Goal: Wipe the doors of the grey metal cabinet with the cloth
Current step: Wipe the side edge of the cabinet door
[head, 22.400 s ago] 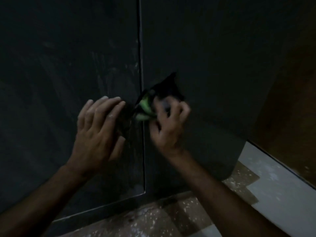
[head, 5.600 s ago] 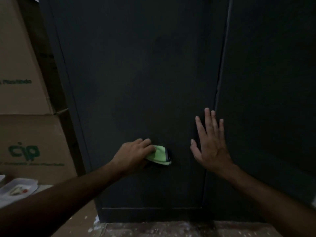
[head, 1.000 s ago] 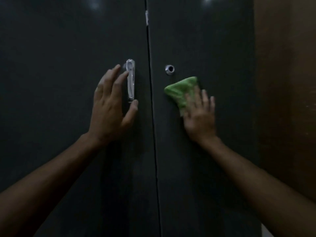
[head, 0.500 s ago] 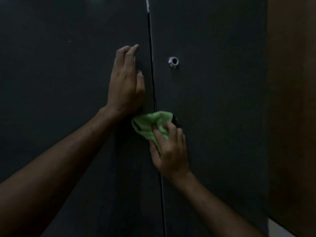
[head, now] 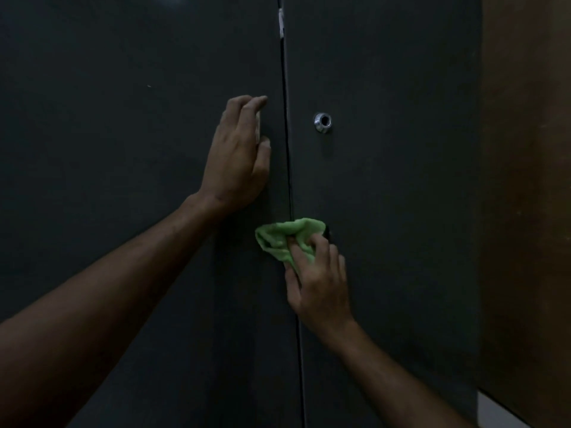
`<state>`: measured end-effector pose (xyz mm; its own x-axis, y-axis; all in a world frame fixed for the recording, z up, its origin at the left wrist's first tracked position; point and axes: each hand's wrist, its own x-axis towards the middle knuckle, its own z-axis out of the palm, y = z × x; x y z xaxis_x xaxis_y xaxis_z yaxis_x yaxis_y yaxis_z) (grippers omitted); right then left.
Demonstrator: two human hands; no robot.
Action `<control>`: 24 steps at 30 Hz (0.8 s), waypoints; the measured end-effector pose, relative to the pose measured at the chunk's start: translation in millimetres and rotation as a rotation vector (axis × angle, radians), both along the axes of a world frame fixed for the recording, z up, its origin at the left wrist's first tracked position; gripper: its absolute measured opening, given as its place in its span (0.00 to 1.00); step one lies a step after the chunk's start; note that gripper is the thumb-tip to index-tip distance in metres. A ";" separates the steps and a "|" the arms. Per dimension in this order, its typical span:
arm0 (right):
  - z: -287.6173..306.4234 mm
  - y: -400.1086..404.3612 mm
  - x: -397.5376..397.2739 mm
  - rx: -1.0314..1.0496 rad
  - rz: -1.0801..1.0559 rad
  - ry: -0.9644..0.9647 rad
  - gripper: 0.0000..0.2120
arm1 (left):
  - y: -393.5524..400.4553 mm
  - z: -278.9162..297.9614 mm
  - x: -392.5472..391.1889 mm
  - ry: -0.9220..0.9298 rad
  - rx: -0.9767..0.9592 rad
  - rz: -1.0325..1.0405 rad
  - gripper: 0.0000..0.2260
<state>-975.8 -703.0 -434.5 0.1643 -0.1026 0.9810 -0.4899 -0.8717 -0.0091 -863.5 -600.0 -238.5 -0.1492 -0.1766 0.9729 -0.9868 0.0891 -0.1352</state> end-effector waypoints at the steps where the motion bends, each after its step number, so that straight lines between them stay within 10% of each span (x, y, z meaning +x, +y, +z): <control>1: 11.3 -2.3 -0.5 -0.013 -0.017 0.002 0.21 | 0.8 1.3 -0.8 0.000 0.001 0.002 0.24; 24: 421.9 -53.3 4.8 0.023 -0.009 -0.216 0.24 | -32.5 269.3 -21.5 -0.017 0.005 0.051 0.16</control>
